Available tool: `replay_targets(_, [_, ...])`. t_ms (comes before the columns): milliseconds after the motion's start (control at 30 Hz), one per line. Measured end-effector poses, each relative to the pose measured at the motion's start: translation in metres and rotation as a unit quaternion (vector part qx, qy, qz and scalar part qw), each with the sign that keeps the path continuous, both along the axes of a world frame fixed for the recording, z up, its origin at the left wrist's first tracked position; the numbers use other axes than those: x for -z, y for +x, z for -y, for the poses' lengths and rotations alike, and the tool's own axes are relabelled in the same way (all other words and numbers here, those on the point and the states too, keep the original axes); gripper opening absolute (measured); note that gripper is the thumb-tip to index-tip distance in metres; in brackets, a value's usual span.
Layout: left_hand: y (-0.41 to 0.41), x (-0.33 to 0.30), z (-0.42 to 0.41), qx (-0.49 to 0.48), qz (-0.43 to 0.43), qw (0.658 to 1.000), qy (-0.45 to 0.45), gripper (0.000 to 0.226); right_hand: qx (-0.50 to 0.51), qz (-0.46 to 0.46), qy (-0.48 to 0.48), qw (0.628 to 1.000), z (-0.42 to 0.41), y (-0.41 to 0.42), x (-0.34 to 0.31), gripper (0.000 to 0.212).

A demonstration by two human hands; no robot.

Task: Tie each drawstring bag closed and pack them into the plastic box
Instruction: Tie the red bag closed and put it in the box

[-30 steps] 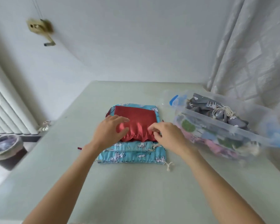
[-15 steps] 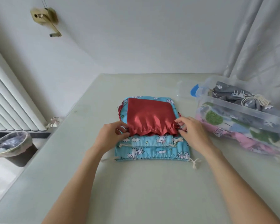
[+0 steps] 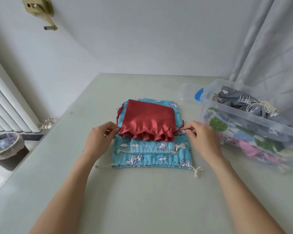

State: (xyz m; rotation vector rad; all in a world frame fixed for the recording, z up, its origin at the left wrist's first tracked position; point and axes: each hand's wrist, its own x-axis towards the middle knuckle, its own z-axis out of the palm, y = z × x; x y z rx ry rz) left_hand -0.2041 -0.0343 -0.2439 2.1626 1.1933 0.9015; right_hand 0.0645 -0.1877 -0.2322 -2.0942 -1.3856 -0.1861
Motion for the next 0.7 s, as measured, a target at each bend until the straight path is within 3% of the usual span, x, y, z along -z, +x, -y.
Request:
replay_targets(100, [-0.002,-0.002,-0.002,-0.028,0.049,0.998,-0.031,0.011,-0.002,-0.043,0.05,0.998,-0.001,0.002,-0.008,0.009])
replay_targets(233, [-0.001,-0.001,-0.004,-0.026,0.063,0.997,-0.048,0.011,-0.017,-0.042,-0.025,0.999,-0.001,0.0,-0.006,0.016])
replay_targets(400, [-0.003,-0.001,-0.007,-0.027,0.086,0.995,-0.046,0.015,-0.083,-0.182,0.007,0.98,0.006,-0.004,-0.02,0.01])
replay_targets(567, [-0.001,-0.001,-0.005,-0.028,0.077,0.995,-0.052,0.015,-0.058,-0.002,-0.11,0.992,0.005,-0.006,-0.012,0.016])
replay_targets(700, [0.001,-0.002,-0.002,-0.059,0.047,0.997,-0.023,0.013,-0.069,0.014,-0.181,0.981,0.002,-0.016,-0.008,0.026])
